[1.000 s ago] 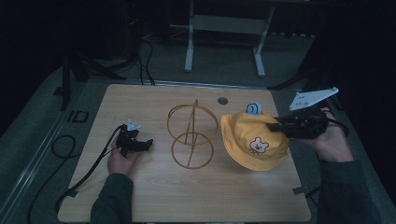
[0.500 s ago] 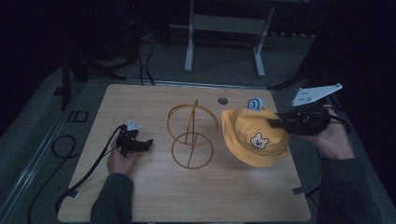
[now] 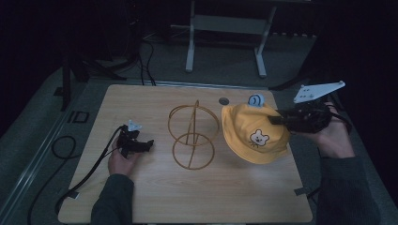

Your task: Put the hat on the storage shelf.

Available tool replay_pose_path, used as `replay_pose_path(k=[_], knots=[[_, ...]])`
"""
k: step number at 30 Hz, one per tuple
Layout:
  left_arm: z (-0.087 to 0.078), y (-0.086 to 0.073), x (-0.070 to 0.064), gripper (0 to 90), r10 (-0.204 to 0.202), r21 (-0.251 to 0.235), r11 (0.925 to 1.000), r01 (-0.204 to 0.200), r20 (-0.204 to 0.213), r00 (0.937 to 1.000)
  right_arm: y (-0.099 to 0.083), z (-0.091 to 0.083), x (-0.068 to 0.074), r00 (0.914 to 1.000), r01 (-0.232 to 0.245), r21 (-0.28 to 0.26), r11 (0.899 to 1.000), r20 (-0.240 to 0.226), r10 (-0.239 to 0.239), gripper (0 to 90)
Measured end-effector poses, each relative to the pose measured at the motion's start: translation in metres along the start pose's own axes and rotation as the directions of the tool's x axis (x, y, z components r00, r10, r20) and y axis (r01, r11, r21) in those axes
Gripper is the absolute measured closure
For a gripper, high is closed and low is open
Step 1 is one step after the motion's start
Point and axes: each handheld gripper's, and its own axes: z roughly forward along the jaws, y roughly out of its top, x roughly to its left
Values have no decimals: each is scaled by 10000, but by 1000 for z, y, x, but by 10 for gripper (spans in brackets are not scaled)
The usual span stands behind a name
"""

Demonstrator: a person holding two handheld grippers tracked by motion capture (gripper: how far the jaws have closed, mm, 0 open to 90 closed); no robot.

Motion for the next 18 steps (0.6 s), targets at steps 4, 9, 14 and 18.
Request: replay_pose_path(k=[4,9,14,18], knots=[[0,0,0,139,-1,-3,10000,1,0,10000,2,0,0,10000,-37,-93,10000,56,37,750],[0,0,0,139,1,1,10000,-1,-3,10000,4,0,-1,10000,-46,-172,9998,70,47,751],[0,0,0,139,1,-1,10000,-1,-2,10000,6,1,-2,9999,-101,-293,9995,81,103,751],[0,0,0,139,2,-1,10000,-2,2,10000,9,1,-3,9999,-84,-423,9991,99,88,751]])
